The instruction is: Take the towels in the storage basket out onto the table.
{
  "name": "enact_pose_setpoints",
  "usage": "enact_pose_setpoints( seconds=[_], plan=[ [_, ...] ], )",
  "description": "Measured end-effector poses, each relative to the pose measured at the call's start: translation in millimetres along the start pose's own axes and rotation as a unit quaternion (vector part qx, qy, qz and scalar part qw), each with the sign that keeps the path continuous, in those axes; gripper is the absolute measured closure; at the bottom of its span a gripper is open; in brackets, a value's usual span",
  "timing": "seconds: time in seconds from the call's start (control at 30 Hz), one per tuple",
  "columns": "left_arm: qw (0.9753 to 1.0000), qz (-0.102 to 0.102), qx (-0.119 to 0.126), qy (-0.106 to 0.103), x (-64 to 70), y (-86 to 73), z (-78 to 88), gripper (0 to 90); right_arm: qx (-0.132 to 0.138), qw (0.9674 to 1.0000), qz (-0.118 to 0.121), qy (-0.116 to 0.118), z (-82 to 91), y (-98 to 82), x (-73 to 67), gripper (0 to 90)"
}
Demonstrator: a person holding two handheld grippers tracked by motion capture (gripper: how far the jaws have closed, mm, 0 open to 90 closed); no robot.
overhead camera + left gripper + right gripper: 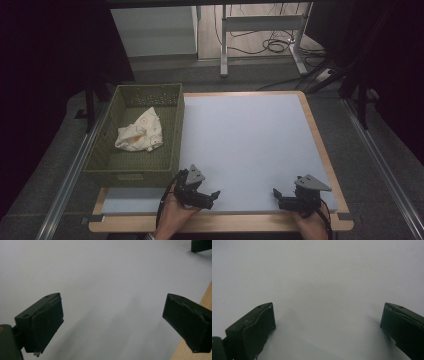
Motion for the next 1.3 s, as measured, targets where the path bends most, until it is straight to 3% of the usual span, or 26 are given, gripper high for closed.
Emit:
enact_pose_setpoints(
  seconds=[0.13, 0.27, 0.37, 0.67, 0.93, 1.1, 1.3],
  plan=[
    [0.9992, 0.008, 0.001, -0.040, -1.6, 11.5, -4.9, 3.4, 0.000, 1.0000, 0.001, 0.001, -0.1, 0.1, 0.1, 0.0],
    [0.9988, 0.007, -0.007, -0.047, -5.3, 21.8, -10.2, 3.4, 0.000, 1.0000, 0.001, 0.002, -0.2, 0.1, 0.3, 0.0],
    [0.9979, 0.020, -0.011, -0.061, -9.0, 29.0, -13.0, 3.3, -0.001, 1.0000, 0.002, 0.002, -0.1, 0.2, 0.4, 0.0],
    [0.9984, -0.003, -0.025, -0.051, -13.8, 56.3, -16.1, 3.3, 0.001, 1.0000, 0.003, 0.003, -0.5, 0.3, 0.6, 0.0],
    [0.9980, -0.007, -0.031, -0.055, -22.4, 84.8, -14.8, 3.2, 0.001, 1.0000, 0.003, 0.004, -0.5, 0.3, 0.6, 0.0],
    [0.9978, -0.003, -0.038, -0.054, -31.9, 97.8, -12.3, 3.2, 0.001, 1.0000, 0.003, 0.005, -0.5, 0.4, 0.8, 0.0],
    [0.9987, -0.011, -0.037, -0.032, -49.3, 115.2, -2.2, 3.1, 0.000, 1.0000, 0.004, 0.005, -0.7, 0.5, 0.9, 0.0]
  ],
)
Point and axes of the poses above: each handheld gripper's, and its own axes: z roughly backward along the jaws, y roughly out of its top, x roughly to its right, the point moved 4 cm from there along -z, roughly forward along the jaws, and after that the axes turned 1 degree about -x, right-handed, at the moved point
